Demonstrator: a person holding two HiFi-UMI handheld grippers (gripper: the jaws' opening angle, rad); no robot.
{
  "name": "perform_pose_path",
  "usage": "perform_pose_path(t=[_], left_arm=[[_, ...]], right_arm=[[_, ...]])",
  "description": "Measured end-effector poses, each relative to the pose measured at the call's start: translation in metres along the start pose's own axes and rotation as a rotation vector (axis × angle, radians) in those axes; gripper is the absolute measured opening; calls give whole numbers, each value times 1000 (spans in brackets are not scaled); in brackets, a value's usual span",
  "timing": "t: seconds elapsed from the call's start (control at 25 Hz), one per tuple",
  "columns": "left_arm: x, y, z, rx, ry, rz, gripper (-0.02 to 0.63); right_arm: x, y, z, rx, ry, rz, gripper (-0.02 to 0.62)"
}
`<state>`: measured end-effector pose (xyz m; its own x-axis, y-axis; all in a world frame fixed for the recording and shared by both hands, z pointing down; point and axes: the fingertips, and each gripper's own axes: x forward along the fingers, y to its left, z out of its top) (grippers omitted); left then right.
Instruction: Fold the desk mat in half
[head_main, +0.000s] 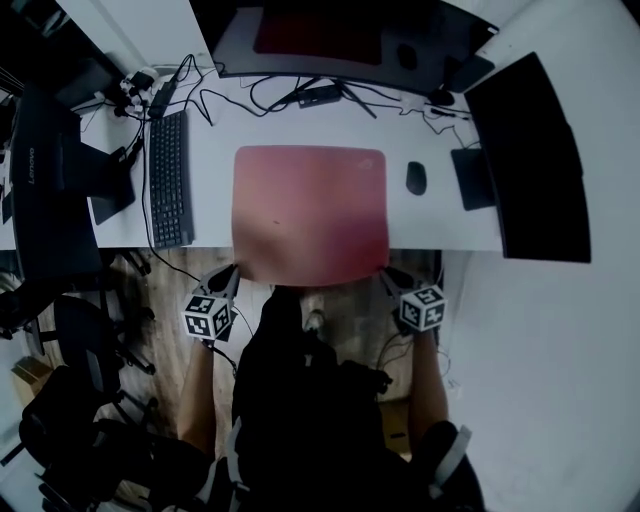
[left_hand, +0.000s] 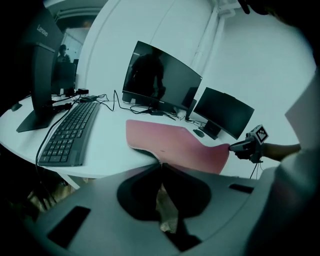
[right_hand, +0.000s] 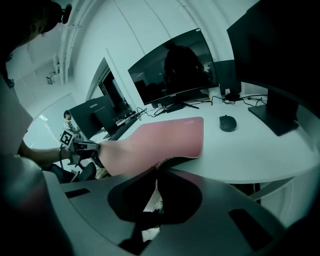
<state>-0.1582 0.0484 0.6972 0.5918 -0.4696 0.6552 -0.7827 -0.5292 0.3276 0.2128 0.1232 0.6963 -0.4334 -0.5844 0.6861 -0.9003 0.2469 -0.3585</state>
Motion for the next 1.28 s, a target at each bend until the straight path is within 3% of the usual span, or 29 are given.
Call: perform_pose_path(t=[0.2, 0.6, 1.0, 1.28], left_arm=[[0, 1, 32, -71, -21, -52, 18], [13, 20, 103, -58, -48, -146, 18], [24, 36, 140, -72, -86, -197, 18], [38, 41, 158, -51, -125, -181, 18]], right_arm=[[1, -2, 25, 43, -9, -11, 18], [3, -16, 88, 152, -66, -92, 18], [9, -41, 125, 252, -178, -118, 18], [8, -41, 167, 211, -213, -155, 18]])
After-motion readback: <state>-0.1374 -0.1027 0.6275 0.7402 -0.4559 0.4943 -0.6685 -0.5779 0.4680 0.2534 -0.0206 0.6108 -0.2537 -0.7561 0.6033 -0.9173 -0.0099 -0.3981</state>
